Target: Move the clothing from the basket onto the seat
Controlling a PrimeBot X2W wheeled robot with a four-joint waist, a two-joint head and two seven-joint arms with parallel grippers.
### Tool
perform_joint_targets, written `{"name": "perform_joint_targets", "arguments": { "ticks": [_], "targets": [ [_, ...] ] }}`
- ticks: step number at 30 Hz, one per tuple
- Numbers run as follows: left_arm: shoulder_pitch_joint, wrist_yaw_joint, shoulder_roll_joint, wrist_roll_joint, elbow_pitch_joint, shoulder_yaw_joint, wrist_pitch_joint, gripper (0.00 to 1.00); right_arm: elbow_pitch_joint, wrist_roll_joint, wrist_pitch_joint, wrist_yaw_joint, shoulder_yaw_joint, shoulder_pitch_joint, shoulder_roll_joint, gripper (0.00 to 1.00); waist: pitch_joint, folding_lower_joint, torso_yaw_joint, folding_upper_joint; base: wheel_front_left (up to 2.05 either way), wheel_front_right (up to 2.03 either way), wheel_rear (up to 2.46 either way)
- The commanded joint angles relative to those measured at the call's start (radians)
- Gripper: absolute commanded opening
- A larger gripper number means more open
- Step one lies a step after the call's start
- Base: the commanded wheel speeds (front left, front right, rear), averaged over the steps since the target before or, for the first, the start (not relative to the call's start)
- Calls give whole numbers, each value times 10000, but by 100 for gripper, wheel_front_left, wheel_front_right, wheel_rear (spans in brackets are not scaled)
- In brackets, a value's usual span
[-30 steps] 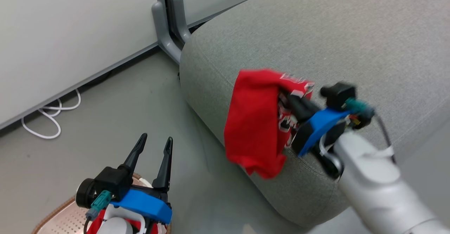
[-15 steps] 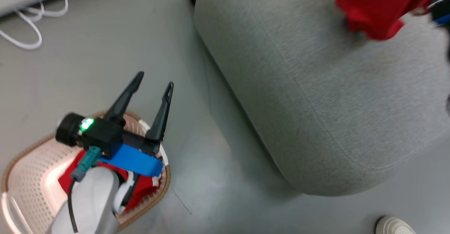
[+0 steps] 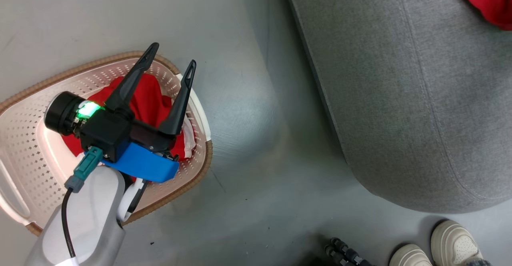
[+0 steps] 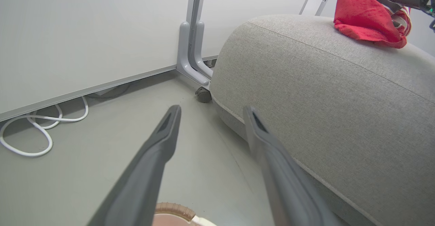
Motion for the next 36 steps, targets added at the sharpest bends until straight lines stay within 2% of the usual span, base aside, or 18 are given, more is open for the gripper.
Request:
{"name": "perform_joint_targets", "arguments": {
  "ticks": [1, 8, 9, 10, 12, 18, 27, 36],
  "targets": [
    [-132, -4, 46, 4, -12, 8, -48, 100, -9, -173, -35, 1, -108, 171, -2, 0, 47, -3, 109, 0, 0, 0, 0],
    [-6, 13, 72, -125, 111, -8, -72, 100, -104, -757, -35, 1, -226, 561, 313, 0, -319, -3, 109, 0, 0, 0, 0],
    [7, 17, 46, -162, 146, -9, -78, 100, -112, -809, -35, 1, -203, 582, 318, 27, -374, -3, 108, 0, 0, 0, 0],
    [25, 16, 36, -179, 201, -37, -82, 100, -104, -868, -35, 1, -188, 604, 340, 60, -439, -3, 105, 0, 0, 0, 0],
    [34, 15, 1, -220, 304, -121, -88, 100, -69, -912, -35, 1, -98, 636, 416, 100, -592, -3, 121, 0, 0, 0, 0],
    [148, 10, -352, -456, 786, -291, -122, 100, -164, -1237, -35, 1, 172, 1136, 245, 100, -1504, -3, 381, 0, 0, 0, 0],
    [986, 1, -1317, -774, 1324, 187, -137, 100, -568, -1887, -35, 1, 663, 2870, -23, 100, -3857, -3, 1116, 0, 0, 0, 0],
    [2600, -2, -2013, -954, 1943, 1178, -141, 100, -1565, -2193, -16, 1, 1601, 4896, 520, 100, -6143, -3, 1813, 0, 0, 0, 0]
  ]
}}
